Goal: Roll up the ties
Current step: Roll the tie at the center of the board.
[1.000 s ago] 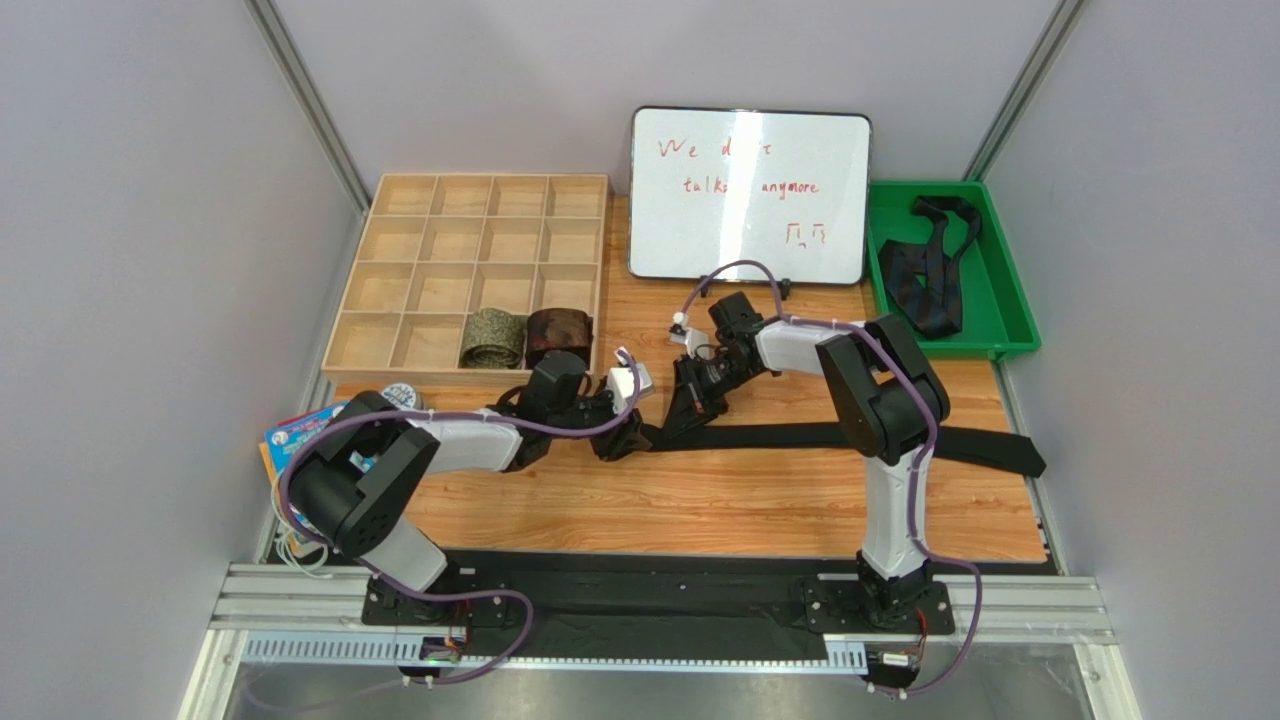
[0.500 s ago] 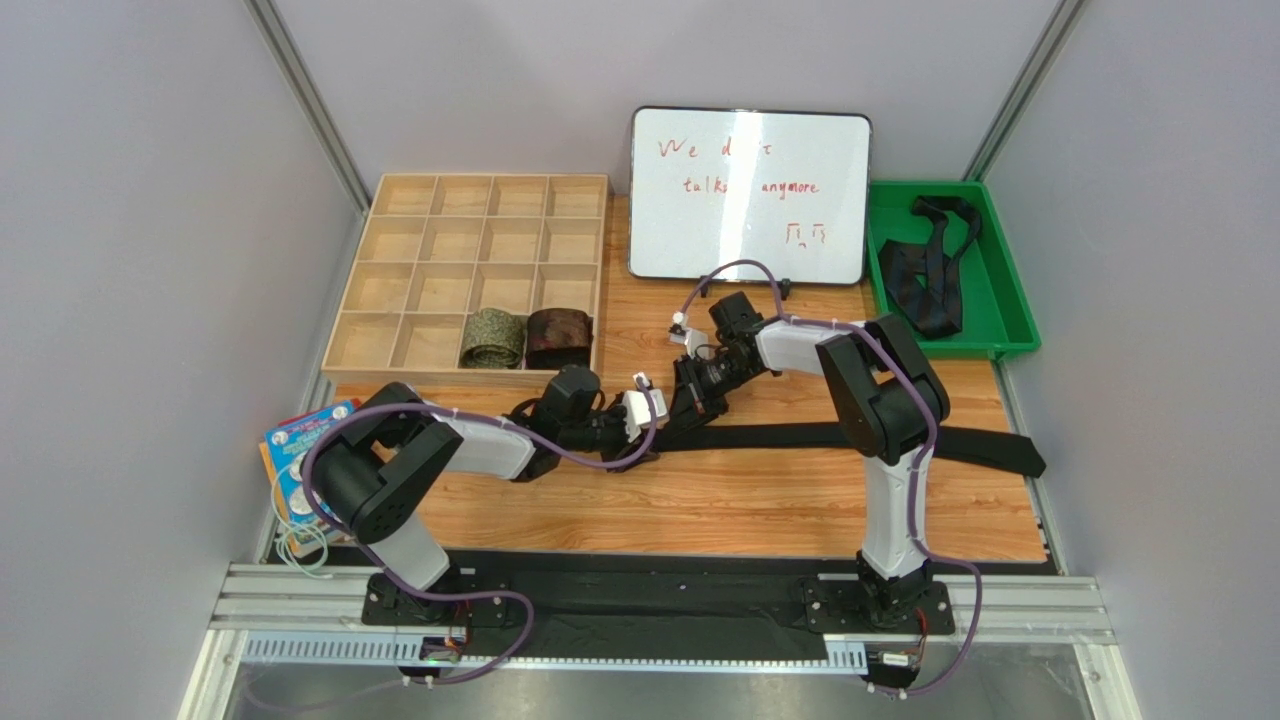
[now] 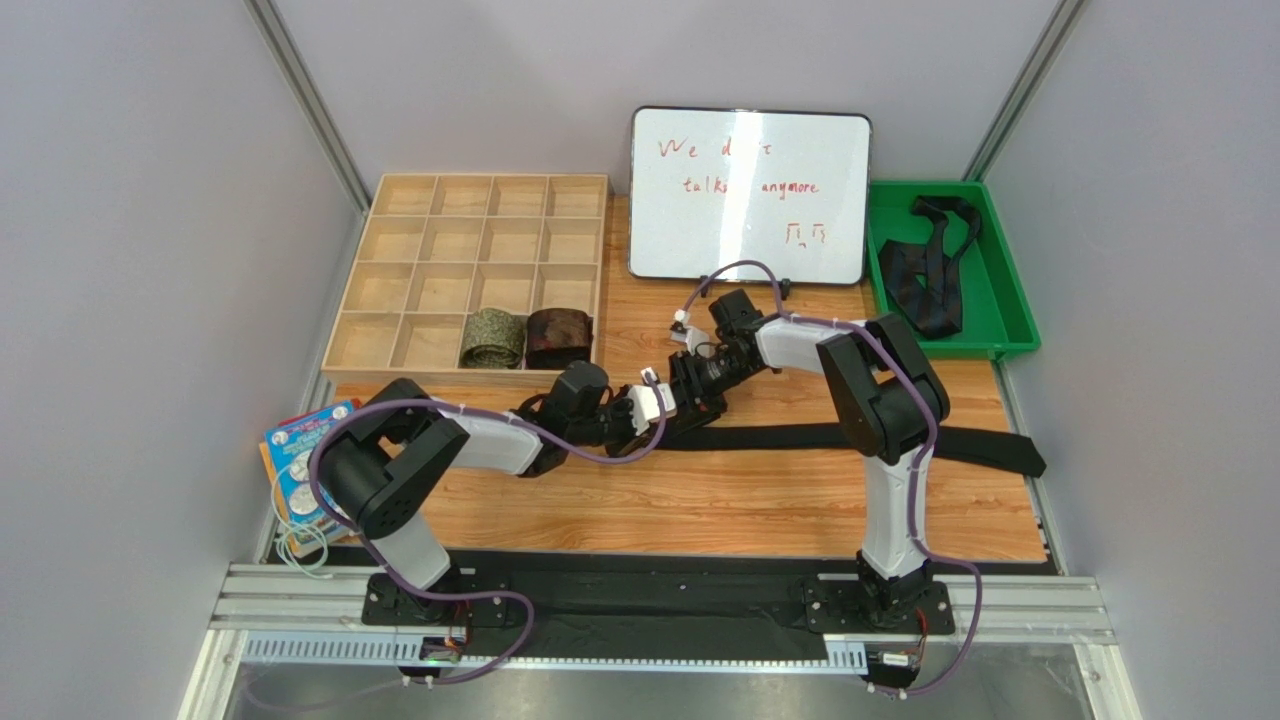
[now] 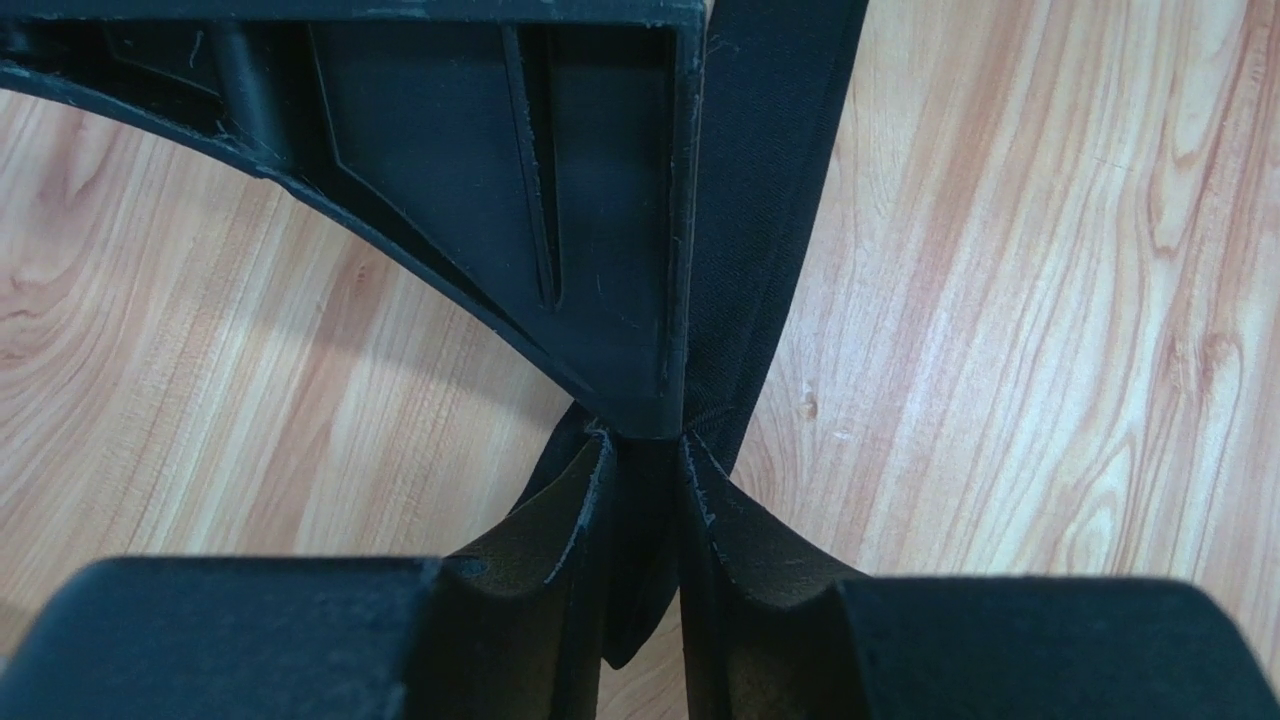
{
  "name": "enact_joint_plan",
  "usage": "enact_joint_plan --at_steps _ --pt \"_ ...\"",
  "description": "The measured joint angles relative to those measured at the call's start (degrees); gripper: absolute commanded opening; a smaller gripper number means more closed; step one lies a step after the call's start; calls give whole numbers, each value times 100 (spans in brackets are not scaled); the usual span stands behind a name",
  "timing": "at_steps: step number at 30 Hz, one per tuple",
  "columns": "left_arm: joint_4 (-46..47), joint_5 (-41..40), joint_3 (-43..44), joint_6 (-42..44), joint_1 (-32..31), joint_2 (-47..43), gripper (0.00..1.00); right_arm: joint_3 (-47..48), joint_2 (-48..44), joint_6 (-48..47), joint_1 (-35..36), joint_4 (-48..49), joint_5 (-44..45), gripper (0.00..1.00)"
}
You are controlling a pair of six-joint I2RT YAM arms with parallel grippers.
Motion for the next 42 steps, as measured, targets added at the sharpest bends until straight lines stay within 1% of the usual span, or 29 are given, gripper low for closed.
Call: enact_joint_plan --at_steps 1,2,4,5,6,8,10,14,17,20,25,29,36,42 --pt "-20 -26 15 11 0 0 26 4 9 39 0 0 -9 31" --pt "-39 -55 28 24 -4 0 27 28 35 79 0 -4 -11 22" --pt "-59 -111 39 63 -9 0 32 96 125 151 0 4 -22 11" --pt "-63 -133 39 72 -11 0 34 125 168 181 0 9 -13 1" --pt "-79 -160 44 72 -11 0 39 146 212 212 0 11 0 0" --pt "-199 -225 63 24 -2 -66 43 157 245 236 0 0 31 0" --pt "-527 -234 81 -184 46 -295 47 166 249 210 2 -20 50 0" --pt "-1344 -127 153 -968 393 -1246 49 192 249 118 4 -105 107 0" --pt "-1840 -76 337 -1777 660 -1958 49 223 249 42 4 -166 140 0" --pt "-2190 -37 407 -2566 778 -2258 49 236 249 -7 4 -190 168 0" --pt "-2787 -33 407 -3722 824 -1937 50 236 247 -92 4 -197 179 0" --pt "-2981 -35 407 -4454 824 -1495 50 236 229 -151 24 -199 210 0" --pt "-2796 -63 404 -5410 828 -962 47 234 168 -282 87 -208 330 0" --pt "-2470 -212 380 -5974 866 -654 47 168 133 -302 101 -125 341 0"
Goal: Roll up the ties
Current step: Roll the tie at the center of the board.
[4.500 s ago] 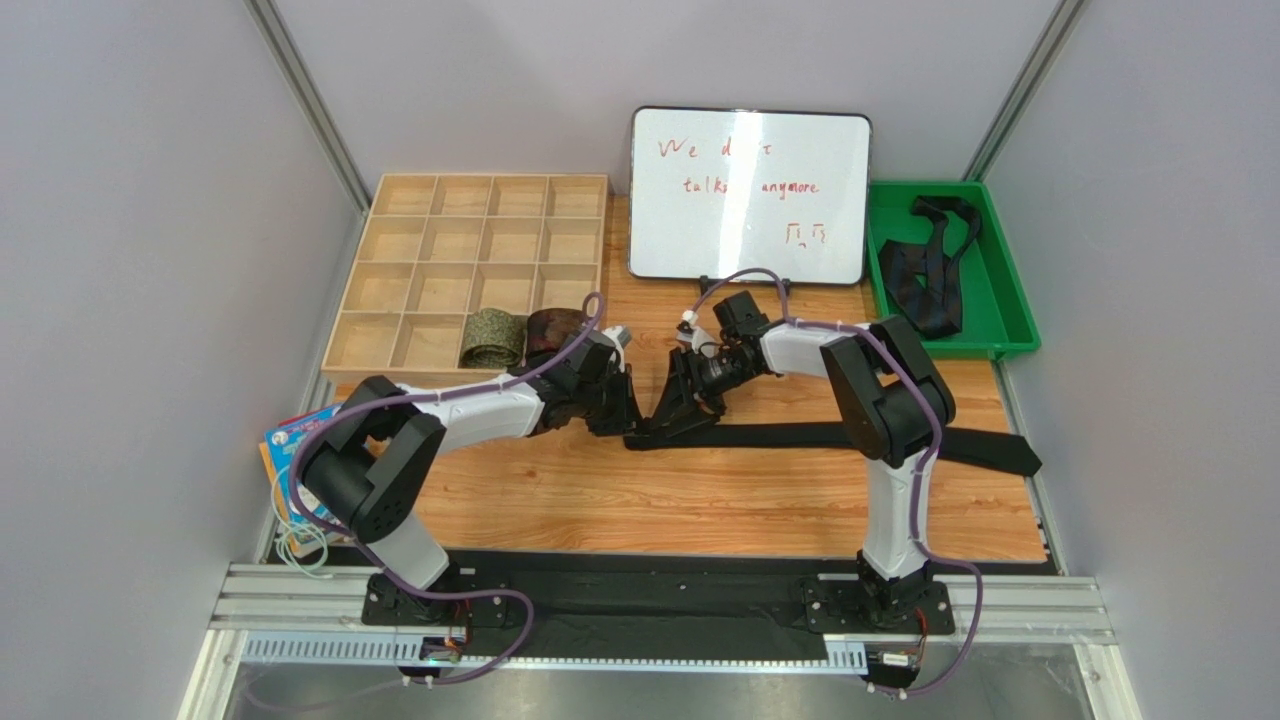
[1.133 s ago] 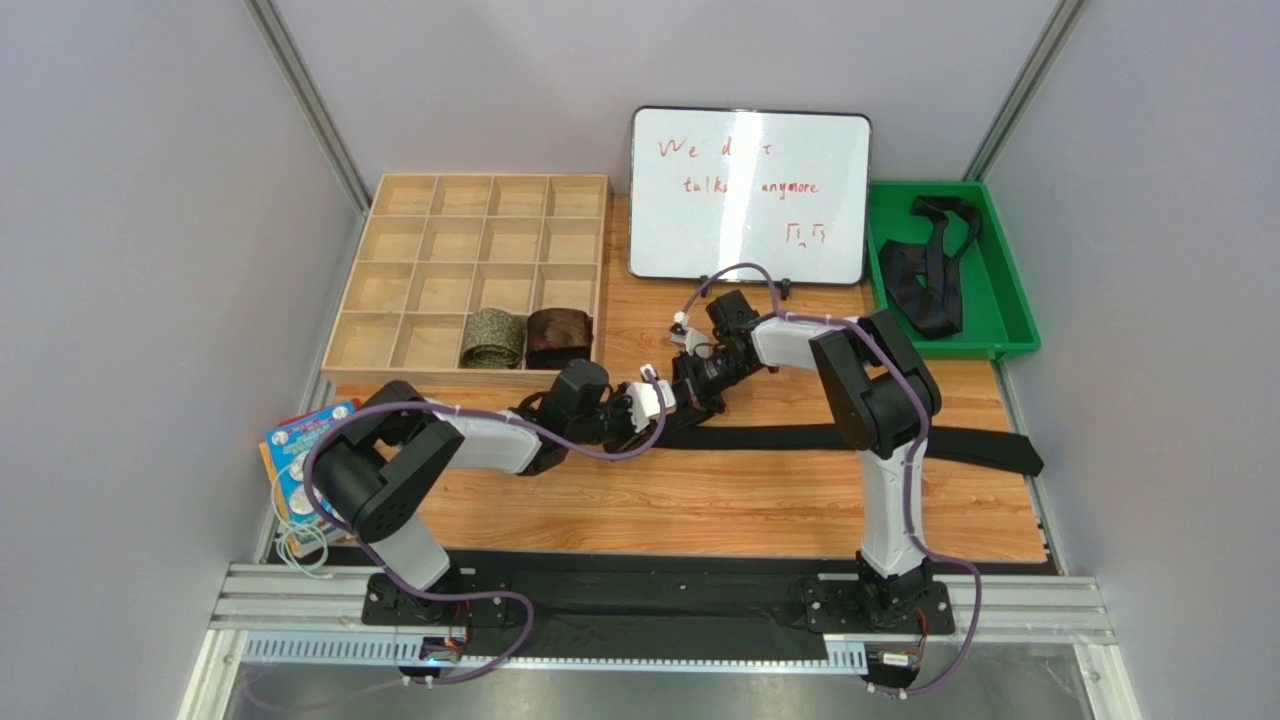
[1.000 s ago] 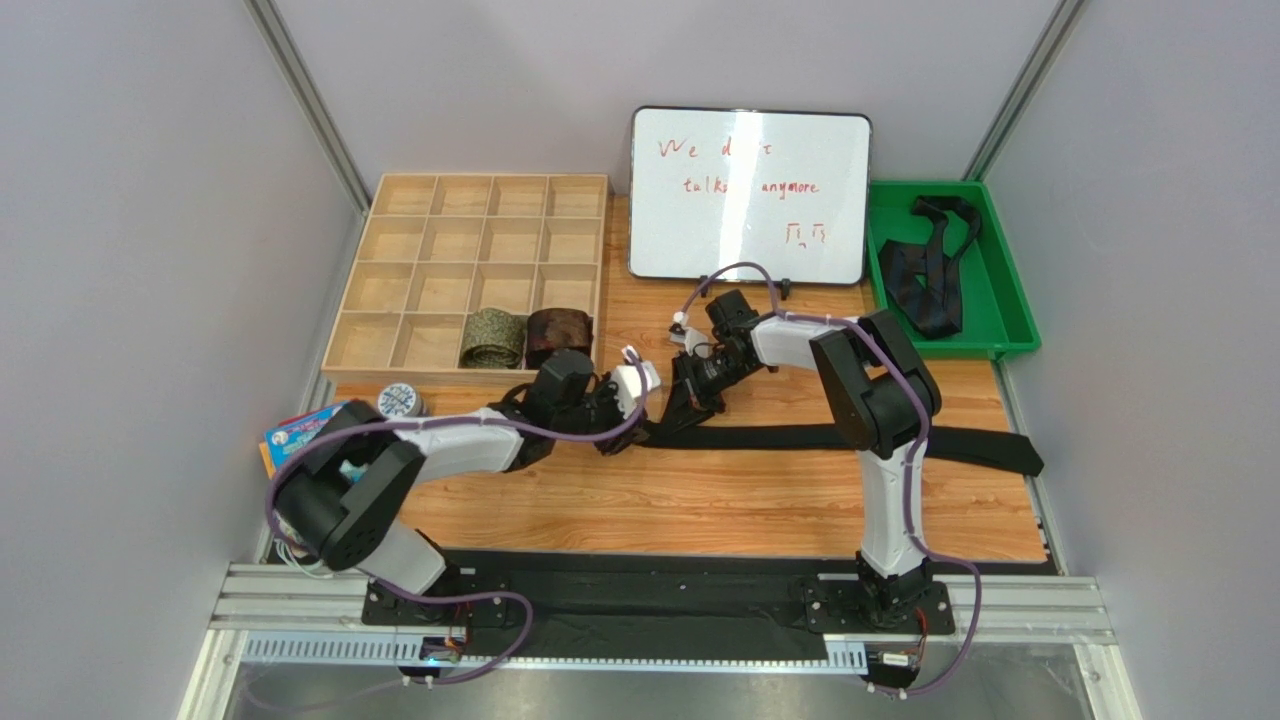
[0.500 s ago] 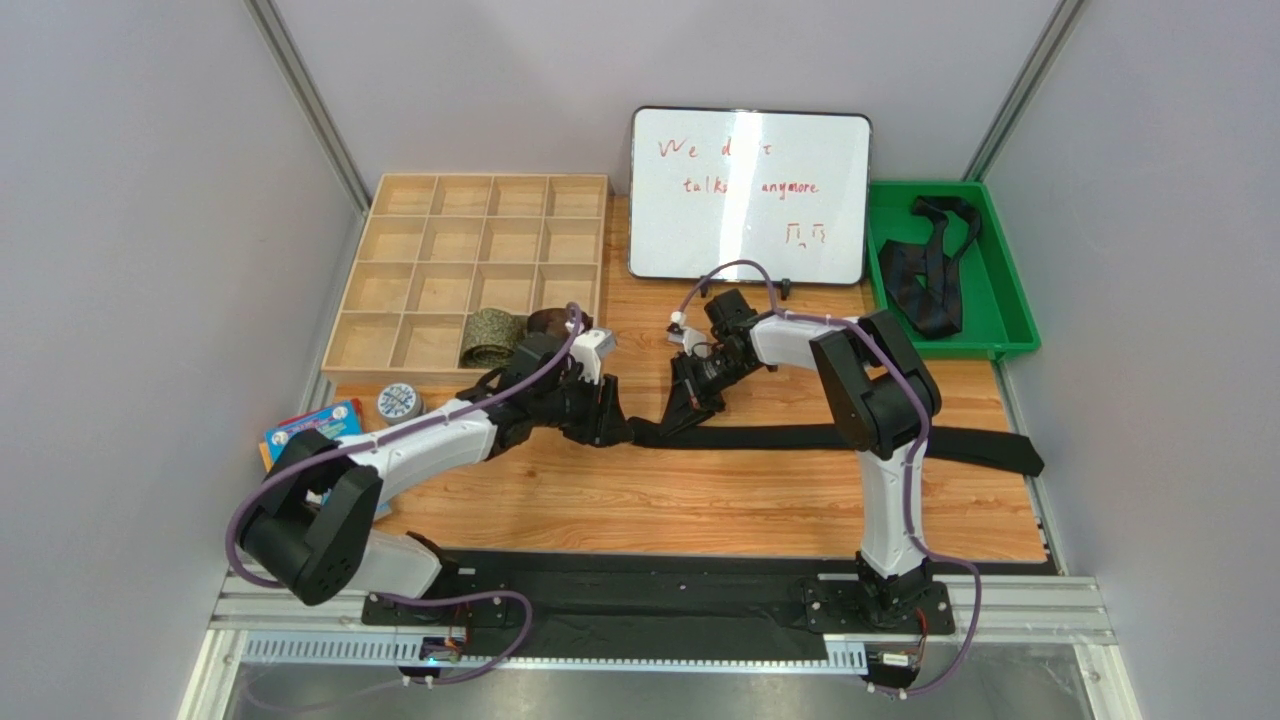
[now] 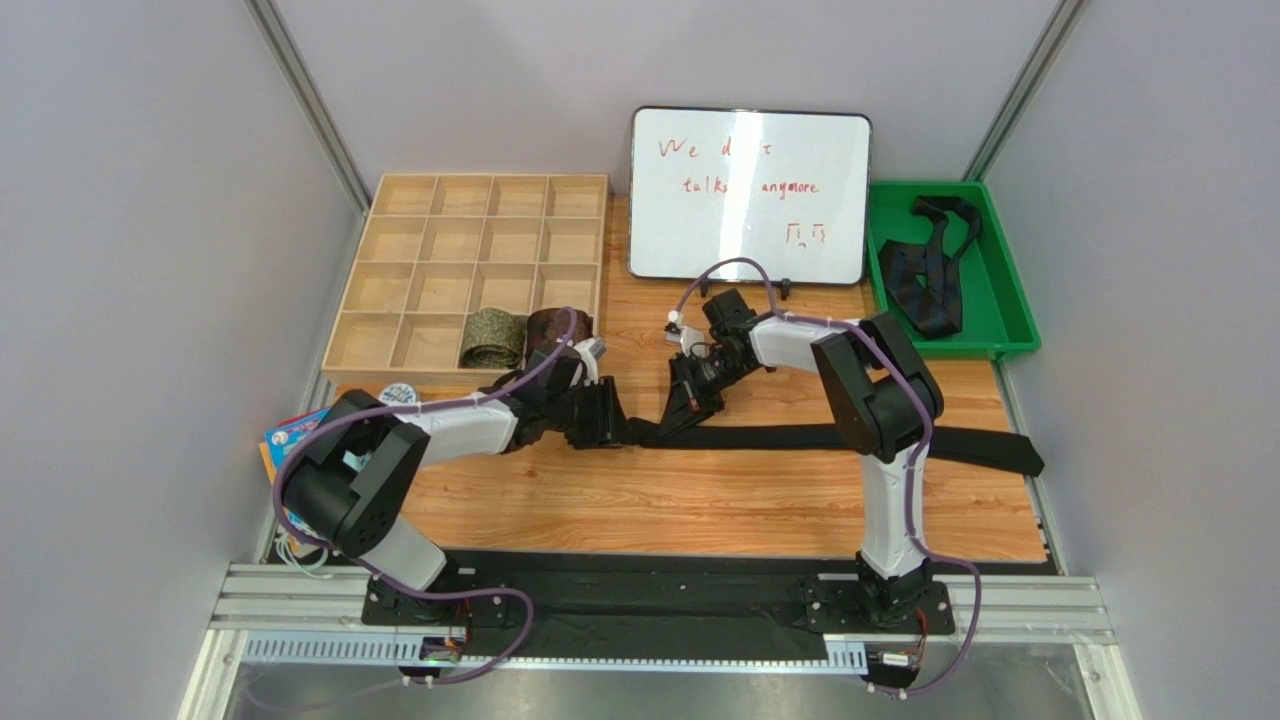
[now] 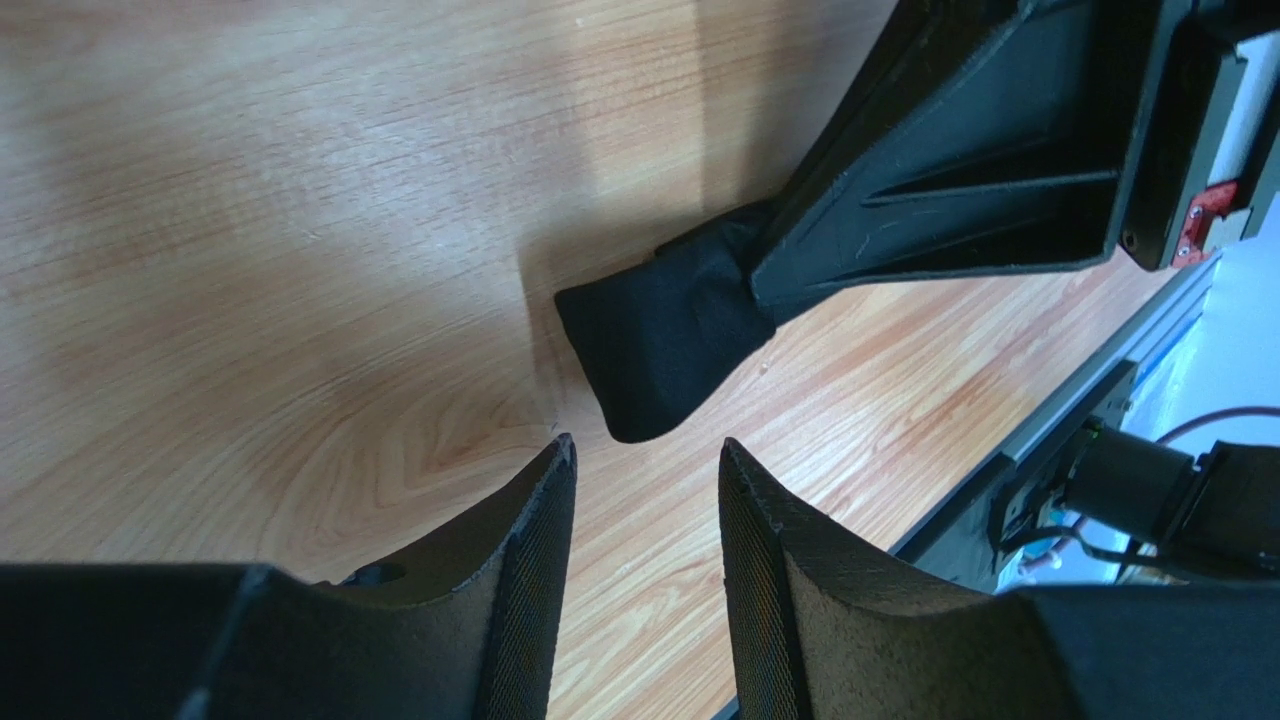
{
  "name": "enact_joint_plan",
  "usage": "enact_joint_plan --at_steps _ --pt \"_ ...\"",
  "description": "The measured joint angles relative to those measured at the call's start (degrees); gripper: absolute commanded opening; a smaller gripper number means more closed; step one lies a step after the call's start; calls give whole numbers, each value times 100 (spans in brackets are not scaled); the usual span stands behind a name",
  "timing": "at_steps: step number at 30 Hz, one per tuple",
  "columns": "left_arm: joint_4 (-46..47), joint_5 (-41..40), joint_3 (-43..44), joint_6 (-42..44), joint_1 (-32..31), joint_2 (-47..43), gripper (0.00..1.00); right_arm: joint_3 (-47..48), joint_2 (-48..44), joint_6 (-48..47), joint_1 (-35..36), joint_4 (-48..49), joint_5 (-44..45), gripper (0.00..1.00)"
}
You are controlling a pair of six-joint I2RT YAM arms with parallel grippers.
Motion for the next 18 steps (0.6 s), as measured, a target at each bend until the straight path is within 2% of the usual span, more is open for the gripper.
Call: enact_joint_plan --at_steps 10,12,18 --pt "356 -175 -90 -380 184 111 50 -66 -31 2 0 101 -4 0" --pt "400 -175 -90 -404 210 162 47 -68 -31 4 4 109 -4 0" --pt "656 -101 -90 -531 219 356 30 -74 -33 98 81 214 4 0"
